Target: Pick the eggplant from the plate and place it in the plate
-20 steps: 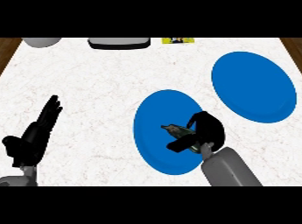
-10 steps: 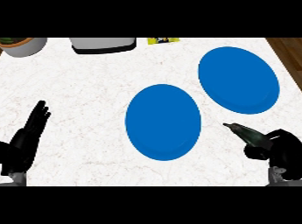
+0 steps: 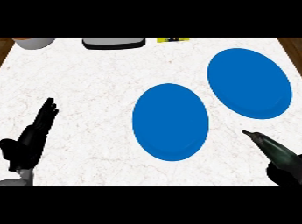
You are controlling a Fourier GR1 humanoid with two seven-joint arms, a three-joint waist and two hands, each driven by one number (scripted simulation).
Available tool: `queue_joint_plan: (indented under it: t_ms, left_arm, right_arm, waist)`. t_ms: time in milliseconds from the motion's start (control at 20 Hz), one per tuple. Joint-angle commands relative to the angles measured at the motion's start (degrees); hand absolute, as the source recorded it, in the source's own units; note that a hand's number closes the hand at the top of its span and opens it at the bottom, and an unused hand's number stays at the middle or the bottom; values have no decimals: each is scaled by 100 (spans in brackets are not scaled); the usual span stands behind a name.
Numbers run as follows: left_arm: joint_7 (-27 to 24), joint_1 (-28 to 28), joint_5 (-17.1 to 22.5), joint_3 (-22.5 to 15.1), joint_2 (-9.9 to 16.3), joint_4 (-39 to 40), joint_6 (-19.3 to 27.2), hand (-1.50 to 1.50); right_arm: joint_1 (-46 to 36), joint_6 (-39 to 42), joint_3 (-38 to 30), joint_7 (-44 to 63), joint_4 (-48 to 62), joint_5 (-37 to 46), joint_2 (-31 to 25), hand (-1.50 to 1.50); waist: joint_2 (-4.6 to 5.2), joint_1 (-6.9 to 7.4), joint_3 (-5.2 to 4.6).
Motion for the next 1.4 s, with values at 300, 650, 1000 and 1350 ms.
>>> queue_joint_plan:
  t_ms: [300, 650, 1000, 1350]
  left_arm:
    - [88, -418, -57, 18, -91, 228, -158, 0]
    - [-56, -383, -46, 151, 1, 329, -449, 0]
    - [-71, -319, -182, 83, -247, 261, -313, 0]
    - [-206, -385, -302, 102, -340, 421, -332, 0]
  right_arm:
    - [-736, 1771, 278, 747, -1672, 1949, 832, 150]
    - [-2595, 2434, -1069, -11, -754, 1136, 655, 150]
    - [-3874, 1771, -1845, -414, 1229, 421, 652, 150]
    - [-4945, 295, -2393, -969, 3764, 160, 318, 150]
  waist:
    - [67, 279, 15]
    - [76, 324, 19]
    - [79, 346, 22]
    - [96, 371, 23]
